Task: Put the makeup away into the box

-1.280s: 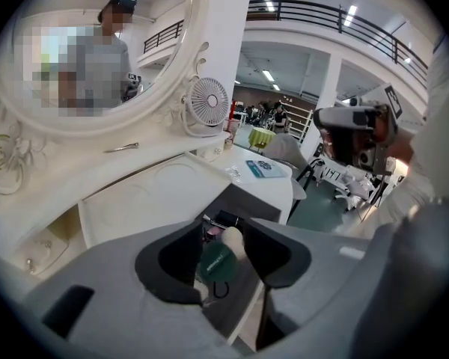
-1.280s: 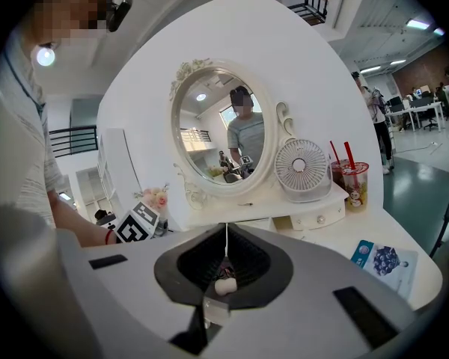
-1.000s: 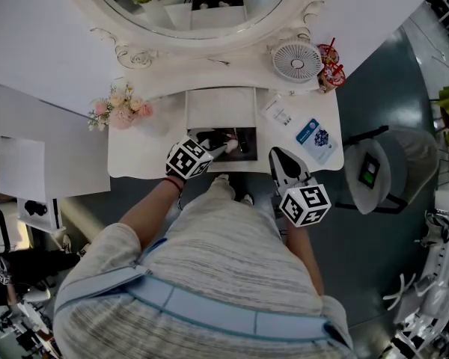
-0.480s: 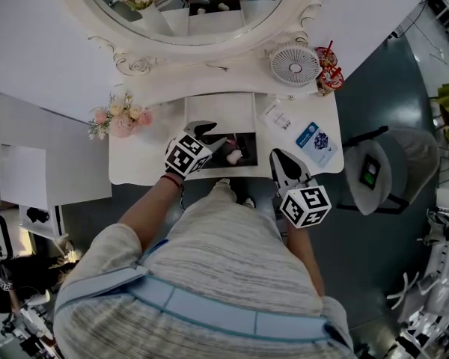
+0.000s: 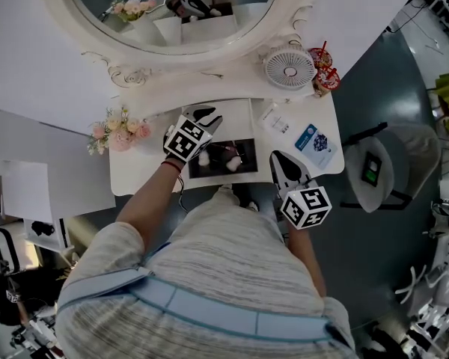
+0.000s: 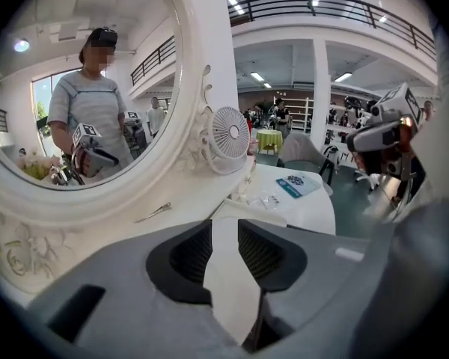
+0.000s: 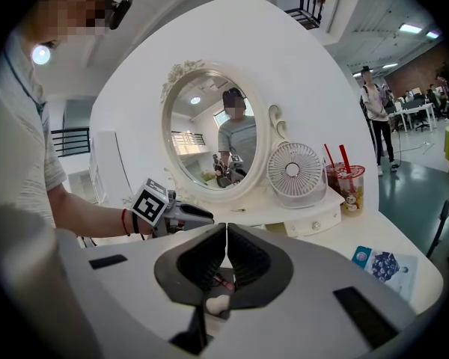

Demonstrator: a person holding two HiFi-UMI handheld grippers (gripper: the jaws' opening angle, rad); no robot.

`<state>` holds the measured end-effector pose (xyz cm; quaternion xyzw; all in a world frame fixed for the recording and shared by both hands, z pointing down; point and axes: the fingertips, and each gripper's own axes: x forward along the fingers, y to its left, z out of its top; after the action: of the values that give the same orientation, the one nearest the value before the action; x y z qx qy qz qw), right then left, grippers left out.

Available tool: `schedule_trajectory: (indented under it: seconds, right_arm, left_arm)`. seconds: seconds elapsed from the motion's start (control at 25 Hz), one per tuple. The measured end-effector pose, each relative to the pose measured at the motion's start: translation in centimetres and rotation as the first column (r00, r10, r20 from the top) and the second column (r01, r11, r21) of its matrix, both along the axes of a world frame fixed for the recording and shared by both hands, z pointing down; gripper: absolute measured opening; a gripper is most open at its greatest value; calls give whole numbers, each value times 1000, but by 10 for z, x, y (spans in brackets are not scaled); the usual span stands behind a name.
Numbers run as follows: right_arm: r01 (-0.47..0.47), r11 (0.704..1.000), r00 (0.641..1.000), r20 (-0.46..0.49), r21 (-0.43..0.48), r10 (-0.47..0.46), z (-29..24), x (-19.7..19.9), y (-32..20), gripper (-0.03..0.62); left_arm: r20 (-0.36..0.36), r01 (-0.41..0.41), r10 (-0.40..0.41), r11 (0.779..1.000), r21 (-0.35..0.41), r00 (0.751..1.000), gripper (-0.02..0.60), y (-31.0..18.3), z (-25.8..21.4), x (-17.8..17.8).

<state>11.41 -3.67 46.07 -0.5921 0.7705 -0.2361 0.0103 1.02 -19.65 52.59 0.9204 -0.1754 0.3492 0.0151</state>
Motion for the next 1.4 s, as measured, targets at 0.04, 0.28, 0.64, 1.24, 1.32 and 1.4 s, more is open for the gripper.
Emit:
schedule_trajectory:
  seconds: [0.04,0.28,0.64,1.24,1.32,1.4]
  right_arm:
    - [-3,1000,1000,1,-1,3,0,1,-1,11]
    - [-26,1000,1000,7,-6,26,4,6,-7,11]
    - [-64,998,998,13,-18,64,9,15,-14,11]
    - [-106,993,994,29,-45,108,21,25,-26,11]
    - [-111,992,993,32,-53,113,24,26,-27,11]
    - [-116,991,992,34,-60,119,26,27,-28,11]
  left_arm:
    - [11,0,-1,1000,10,1000,113,-6,1,2]
    - [97,-40,34,997,61,995,82,-37,14,14]
    - [213,-112,82,985,133,974,66,-71,22,29]
    - [362,-167,97,971,169,927,77,-125,52,49]
    - [376,-173,102,972,161,921,83,-130,56,50]
    - [395,-189,113,969,159,912,92,-134,61,51]
